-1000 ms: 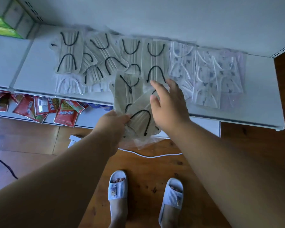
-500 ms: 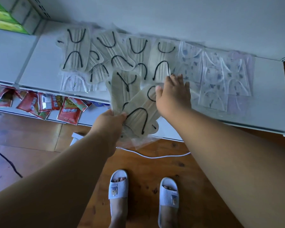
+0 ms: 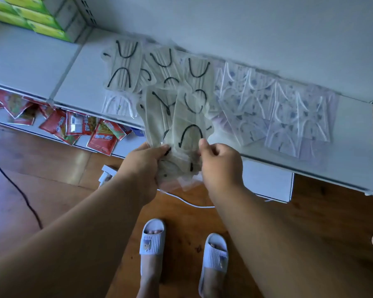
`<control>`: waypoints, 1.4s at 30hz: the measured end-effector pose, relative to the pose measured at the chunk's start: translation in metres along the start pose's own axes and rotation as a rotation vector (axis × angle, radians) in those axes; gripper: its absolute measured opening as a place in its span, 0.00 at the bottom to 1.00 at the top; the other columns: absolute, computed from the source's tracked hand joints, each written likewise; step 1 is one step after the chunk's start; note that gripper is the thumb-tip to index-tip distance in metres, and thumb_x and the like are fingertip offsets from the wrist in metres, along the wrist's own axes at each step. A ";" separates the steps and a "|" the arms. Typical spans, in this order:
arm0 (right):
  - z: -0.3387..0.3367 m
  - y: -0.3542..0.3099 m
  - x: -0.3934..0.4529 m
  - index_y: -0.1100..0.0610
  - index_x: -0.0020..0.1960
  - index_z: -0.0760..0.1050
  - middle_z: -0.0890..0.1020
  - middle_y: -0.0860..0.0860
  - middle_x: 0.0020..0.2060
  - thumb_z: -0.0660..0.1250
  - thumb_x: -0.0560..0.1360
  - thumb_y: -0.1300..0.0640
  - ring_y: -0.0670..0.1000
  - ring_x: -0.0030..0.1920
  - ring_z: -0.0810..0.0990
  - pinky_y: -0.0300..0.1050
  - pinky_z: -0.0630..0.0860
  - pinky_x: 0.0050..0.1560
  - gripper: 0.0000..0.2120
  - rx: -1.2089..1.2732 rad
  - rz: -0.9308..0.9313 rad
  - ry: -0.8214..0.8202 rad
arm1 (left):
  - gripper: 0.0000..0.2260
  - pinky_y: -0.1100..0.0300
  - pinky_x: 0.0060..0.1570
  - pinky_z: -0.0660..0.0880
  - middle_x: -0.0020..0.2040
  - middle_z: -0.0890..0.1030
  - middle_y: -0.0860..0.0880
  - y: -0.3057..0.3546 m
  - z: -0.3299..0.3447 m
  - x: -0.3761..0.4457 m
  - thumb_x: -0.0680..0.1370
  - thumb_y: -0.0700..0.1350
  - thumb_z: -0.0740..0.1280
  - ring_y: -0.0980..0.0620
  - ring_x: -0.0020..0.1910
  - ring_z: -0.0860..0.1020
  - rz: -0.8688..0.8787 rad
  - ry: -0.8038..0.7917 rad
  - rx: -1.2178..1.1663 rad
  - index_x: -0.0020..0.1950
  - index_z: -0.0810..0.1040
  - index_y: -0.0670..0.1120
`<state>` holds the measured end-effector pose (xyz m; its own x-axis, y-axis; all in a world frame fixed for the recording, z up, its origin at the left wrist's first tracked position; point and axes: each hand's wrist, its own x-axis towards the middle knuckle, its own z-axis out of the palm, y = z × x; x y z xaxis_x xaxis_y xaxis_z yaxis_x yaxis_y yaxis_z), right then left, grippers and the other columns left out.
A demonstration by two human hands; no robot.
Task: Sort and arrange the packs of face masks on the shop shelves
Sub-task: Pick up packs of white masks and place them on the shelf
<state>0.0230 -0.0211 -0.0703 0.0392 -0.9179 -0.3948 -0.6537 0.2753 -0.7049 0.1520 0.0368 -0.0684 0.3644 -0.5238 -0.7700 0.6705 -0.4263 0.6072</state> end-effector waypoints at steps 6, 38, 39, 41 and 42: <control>-0.001 -0.016 0.004 0.50 0.46 0.72 0.75 0.44 0.36 0.77 0.68 0.51 0.50 0.38 0.76 0.47 0.74 0.42 0.15 0.173 0.146 -0.068 | 0.10 0.54 0.31 0.82 0.37 0.84 0.41 0.018 -0.030 -0.011 0.77 0.28 0.61 0.46 0.32 0.84 -0.045 -0.162 0.063 0.49 0.79 0.40; 0.089 -0.085 0.121 0.48 0.81 0.48 0.45 0.51 0.81 0.49 0.83 0.42 0.56 0.80 0.39 0.60 0.43 0.77 0.29 -1.086 -0.304 -0.386 | 0.02 0.48 0.47 0.82 0.36 0.86 0.49 0.059 -0.073 0.051 0.78 0.44 0.72 0.48 0.36 0.85 -0.052 0.171 0.102 0.49 0.81 0.47; 0.089 -0.083 0.119 0.52 0.80 0.52 0.50 0.53 0.81 0.50 0.83 0.44 0.56 0.80 0.44 0.59 0.46 0.77 0.28 -1.035 -0.306 -0.332 | 0.03 0.49 0.46 0.82 0.36 0.86 0.49 0.063 -0.072 0.052 0.78 0.44 0.72 0.48 0.36 0.85 -0.044 0.171 0.094 0.50 0.81 0.46; 0.084 -0.081 0.110 0.59 0.71 0.67 0.68 0.57 0.74 0.52 0.82 0.49 0.58 0.76 0.60 0.55 0.59 0.73 0.22 -0.760 -0.333 -0.167 | 0.03 0.50 0.44 0.82 0.39 0.87 0.47 0.069 -0.070 0.052 0.78 0.43 0.71 0.48 0.37 0.85 -0.030 0.164 0.086 0.51 0.81 0.46; 0.080 -0.080 0.101 0.60 0.63 0.73 0.75 0.58 0.66 0.55 0.82 0.50 0.60 0.69 0.68 0.54 0.66 0.67 0.18 -0.592 -0.366 -0.065 | 0.02 0.52 0.41 0.81 0.40 0.87 0.46 0.071 -0.068 0.051 0.79 0.43 0.71 0.48 0.37 0.85 -0.027 0.160 0.093 0.51 0.81 0.46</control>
<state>0.1394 -0.1131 -0.1006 0.3687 -0.8978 -0.2408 -0.8908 -0.2673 -0.3674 0.2626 0.0301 -0.0778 0.4505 -0.3905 -0.8028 0.6213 -0.5087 0.5961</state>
